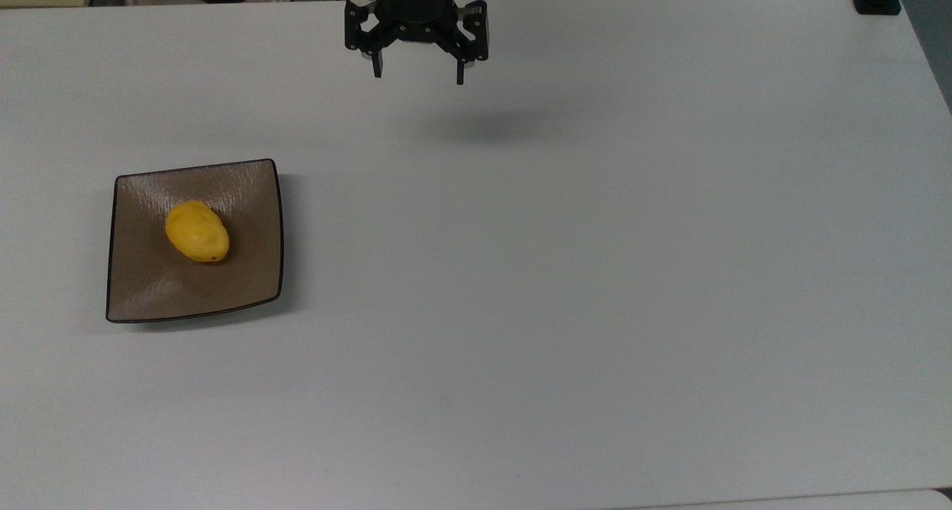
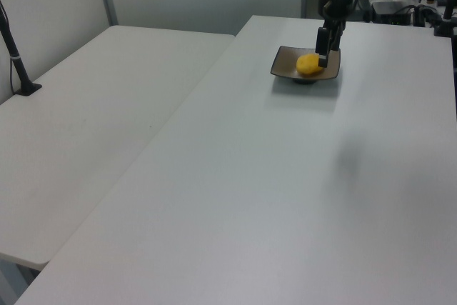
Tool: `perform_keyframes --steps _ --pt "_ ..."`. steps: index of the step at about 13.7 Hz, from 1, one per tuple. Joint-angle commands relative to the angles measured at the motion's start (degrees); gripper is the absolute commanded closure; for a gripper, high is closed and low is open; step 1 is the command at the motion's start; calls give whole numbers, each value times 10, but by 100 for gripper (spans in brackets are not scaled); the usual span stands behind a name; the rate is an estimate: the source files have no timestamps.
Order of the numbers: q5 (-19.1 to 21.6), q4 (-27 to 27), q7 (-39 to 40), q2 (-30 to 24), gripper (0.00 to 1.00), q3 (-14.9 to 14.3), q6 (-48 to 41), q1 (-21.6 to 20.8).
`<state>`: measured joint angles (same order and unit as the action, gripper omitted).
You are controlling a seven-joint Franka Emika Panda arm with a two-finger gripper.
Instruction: Put potatoes on a ceramic plate
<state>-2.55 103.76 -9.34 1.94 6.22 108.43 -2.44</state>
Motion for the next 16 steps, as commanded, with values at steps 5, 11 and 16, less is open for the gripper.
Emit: perform_keyframes --steps 5,11,16 --pt "35 14 36 -20 0 -38 -8 -15" --pt "62 17 64 -34 0 -84 -20 -43" --pt "62 16 63 -37 0 -85 -23 -41"
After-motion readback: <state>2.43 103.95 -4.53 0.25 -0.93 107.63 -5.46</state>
